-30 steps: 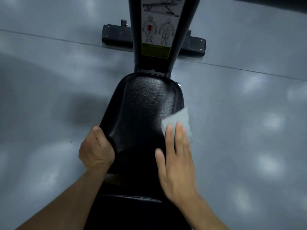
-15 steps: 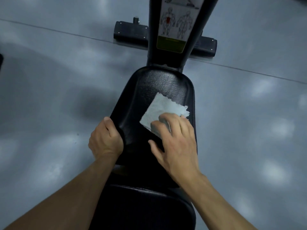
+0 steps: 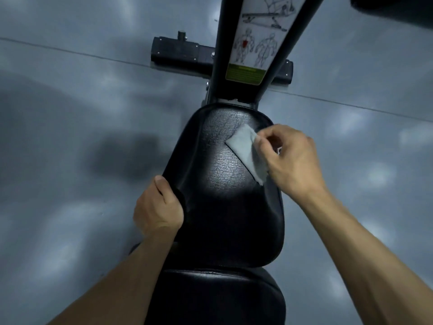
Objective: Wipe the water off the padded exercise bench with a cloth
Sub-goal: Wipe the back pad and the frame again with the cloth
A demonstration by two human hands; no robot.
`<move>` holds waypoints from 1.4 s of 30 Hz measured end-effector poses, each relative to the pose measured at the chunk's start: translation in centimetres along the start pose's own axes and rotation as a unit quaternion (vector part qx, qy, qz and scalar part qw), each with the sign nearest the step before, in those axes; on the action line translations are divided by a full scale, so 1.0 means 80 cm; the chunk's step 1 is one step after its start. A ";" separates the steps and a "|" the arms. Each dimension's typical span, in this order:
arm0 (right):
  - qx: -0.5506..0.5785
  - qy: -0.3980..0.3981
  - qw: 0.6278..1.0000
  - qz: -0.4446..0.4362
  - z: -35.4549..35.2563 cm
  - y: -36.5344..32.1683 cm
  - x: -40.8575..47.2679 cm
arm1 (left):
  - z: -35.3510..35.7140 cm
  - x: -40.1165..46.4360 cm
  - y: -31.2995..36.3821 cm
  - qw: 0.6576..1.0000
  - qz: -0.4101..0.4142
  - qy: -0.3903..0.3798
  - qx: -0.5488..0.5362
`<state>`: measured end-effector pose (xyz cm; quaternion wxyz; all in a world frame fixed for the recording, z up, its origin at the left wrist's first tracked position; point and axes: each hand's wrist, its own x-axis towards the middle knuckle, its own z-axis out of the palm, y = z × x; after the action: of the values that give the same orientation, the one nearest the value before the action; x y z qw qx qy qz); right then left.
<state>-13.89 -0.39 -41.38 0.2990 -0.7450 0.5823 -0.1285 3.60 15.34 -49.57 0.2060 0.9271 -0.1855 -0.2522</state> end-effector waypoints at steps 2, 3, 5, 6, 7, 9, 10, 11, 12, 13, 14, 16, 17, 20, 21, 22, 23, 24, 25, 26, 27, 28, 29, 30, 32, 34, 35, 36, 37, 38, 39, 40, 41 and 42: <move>0.046 0.033 0.997 0.046 0.002 0.007 -0.002 | -0.001 0.000 0.001 1.000 0.000 0.001 0.002; 0.068 0.046 0.994 0.074 0.004 0.012 -0.007 | -0.002 -0.001 0.002 1.000 -0.001 0.002 0.003; 0.122 0.087 0.978 0.147 0.015 0.027 -0.026 | -0.003 -0.001 0.005 1.000 0.006 0.007 0.002; 0.151 0.111 0.964 0.189 0.023 0.033 -0.037 | -0.002 -0.001 0.005 1.000 0.013 0.009 -0.001; 0.172 0.126 0.948 0.237 0.035 0.039 -0.048 | -0.003 0.000 0.005 1.000 0.014 0.010 -0.004; 0.165 0.112 0.926 0.321 0.065 0.040 -0.065 | -0.002 0.000 0.005 1.000 0.009 0.008 -0.008; 0.136 0.103 0.921 0.351 0.080 0.037 -0.070 | -0.003 0.000 0.004 1.000 0.010 0.004 -0.006; 0.097 0.111 0.919 0.367 0.093 0.032 -0.074 | -0.003 0.001 0.004 1.000 0.012 0.002 -0.002; 0.061 0.135 0.918 0.368 0.101 0.028 -0.075 | -0.004 0.001 0.005 1.000 0.017 0.001 0.003; 0.040 0.160 0.917 0.364 0.106 0.023 -0.074 | -0.005 0.000 0.008 1.000 0.020 -0.003 0.009; 0.030 0.175 0.916 0.360 0.107 0.021 -0.073 | -0.006 0.000 0.008 1.000 0.023 -0.010 0.013; 0.017 0.176 0.916 0.361 0.109 0.025 -0.072 | -0.009 -0.004 0.005 0.999 0.023 -0.041 0.008; 0.017 0.178 0.915 0.362 0.109 0.026 -0.071 | -0.016 -0.004 0.004 0.997 0.032 -0.064 -0.001; 0.020 0.184 0.915 0.358 0.110 0.025 -0.067 | -0.046 0.008 0.023 0.980 0.190 -0.052 0.018; 0.020 0.182 0.916 0.358 0.112 0.025 -0.067 | -0.057 0.010 0.040 0.962 0.271 -0.032 0.029; 0.019 0.180 0.916 0.359 0.111 0.026 -0.066 | -0.062 0.010 0.062 0.935 0.354 -0.027 0.028; 0.017 0.177 0.916 0.361 0.111 0.028 -0.066 | -0.066 0.008 0.092 0.899 0.435 -0.036 0.027; 0.013 0.172 0.916 0.363 0.110 0.029 -0.065 | -0.065 0.007 0.118 0.856 0.513 -0.054 0.032; 0.009 0.166 0.916 0.365 0.110 0.029 -0.065 | -0.060 0.006 0.138 0.809 0.580 -0.077 0.058; 0.006 0.161 0.916 0.366 0.110 0.028 -0.065 | -0.049 0.010 0.149 0.761 0.632 -0.104 0.101; 0.005 0.159 0.917 0.367 0.110 0.027 -0.065 | -0.039 0.020 0.153 0.721 0.665 -0.128 0.146; 0.003 0.159 0.916 0.367 0.110 0.028 -0.065 | -0.028 0.032 0.155 0.689 0.688 -0.144 0.176; 0.001 0.158 0.917 0.367 0.110 0.027 -0.065 | -0.021 0.045 0.155 0.668 0.704 -0.149 0.189; -0.001 0.156 0.917 0.368 0.110 0.027 -0.064 | -0.019 0.057 0.155 0.658 0.715 -0.143 0.188; -0.003 0.155 0.916 0.370 0.110 0.027 -0.064 | -0.021 0.078 0.162 0.665 0.718 -0.111 0.172; -0.005 0.152 0.916 0.371 0.110 0.027 -0.064 | -0.029 0.094 0.169 0.705 0.688 -0.079 0.154; -0.005 0.152 0.916 0.371 0.109 0.026 -0.064 | -0.034 0.101 0.174 0.734 0.660 -0.081 0.138; -0.005 0.154 0.916 0.370 0.109 0.026 -0.064 | -0.040 0.107 0.180 0.768 0.622 -0.087 0.121; -0.006 0.156 0.917 0.368 0.109 0.026 -0.064 | -0.046 0.115 0.187 0.808 0.571 -0.091 0.109; -0.009 0.157 0.916 0.368 0.110 0.027 -0.065 | -0.050 0.125 0.195 0.849 0.510 -0.085 0.105; -0.012 0.158 0.916 0.368 0.110 0.027 -0.065 | -0.055 0.137 0.202 0.882 0.452 -0.070 0.112; -0.015 0.158 0.916 0.368 0.111 0.028 -0.065 | -0.060 0.148 0.209 0.901 0.406 -0.060 0.138; -0.017 0.157 0.917 0.367 0.112 0.028 -0.064 | -0.066 0.158 0.216 0.908 0.372 -0.068 0.179; -0.019 0.157 0.917 0.365 0.113 0.029 -0.064 | -0.071 0.164 0.223 0.906 0.345 -0.091 0.228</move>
<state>-12.30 6.77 -49.05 0.2158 -0.4561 0.8557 -0.1150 12.96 -4.02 -41.78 0.0454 0.7997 -0.5645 -0.1996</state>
